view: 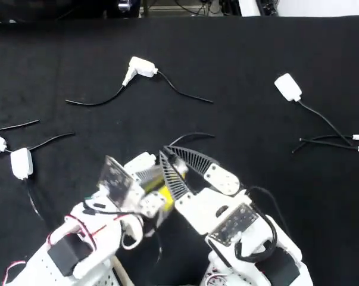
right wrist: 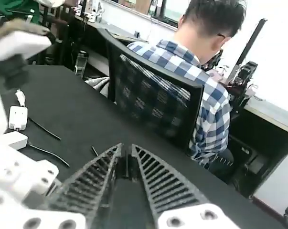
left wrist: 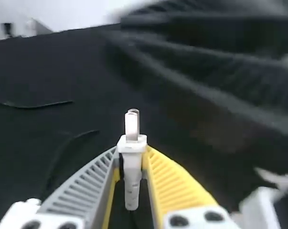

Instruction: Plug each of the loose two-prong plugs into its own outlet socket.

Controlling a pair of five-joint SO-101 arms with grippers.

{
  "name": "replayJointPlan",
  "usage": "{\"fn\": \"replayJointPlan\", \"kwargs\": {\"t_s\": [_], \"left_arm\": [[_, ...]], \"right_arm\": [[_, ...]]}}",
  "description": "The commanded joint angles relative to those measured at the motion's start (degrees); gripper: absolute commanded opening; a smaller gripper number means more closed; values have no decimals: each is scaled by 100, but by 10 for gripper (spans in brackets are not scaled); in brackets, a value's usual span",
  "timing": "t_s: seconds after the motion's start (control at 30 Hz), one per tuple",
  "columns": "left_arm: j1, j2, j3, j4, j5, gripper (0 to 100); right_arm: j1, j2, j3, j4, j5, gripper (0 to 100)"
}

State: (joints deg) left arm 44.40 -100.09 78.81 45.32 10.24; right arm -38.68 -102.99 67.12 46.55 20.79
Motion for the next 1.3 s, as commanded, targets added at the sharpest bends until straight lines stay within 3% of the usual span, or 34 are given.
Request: {"fn": "replayJointPlan", "kwargs": {"t_s": [0.0,0.27,0.43,0.6,0.87,1.27], "left_arm": [[127,-44,-48,9,-114,30],[-453,-44,-84,-26,-123,30],[-374,-44,-286,176,-123,30],[-338,-44,-690,659,-97,30],[-365,-53,-752,703,-97,30],[-330,-440,-1095,1090,-88,30]], "right_arm": [[-62,330,-391,-26,9,12],[-220,127,-426,695,-35,12],[-703,180,-382,905,9,12],[-501,207,-233,905,9,12],[70,163,-84,941,9,12],[334,207,127,818,18,12]]}}
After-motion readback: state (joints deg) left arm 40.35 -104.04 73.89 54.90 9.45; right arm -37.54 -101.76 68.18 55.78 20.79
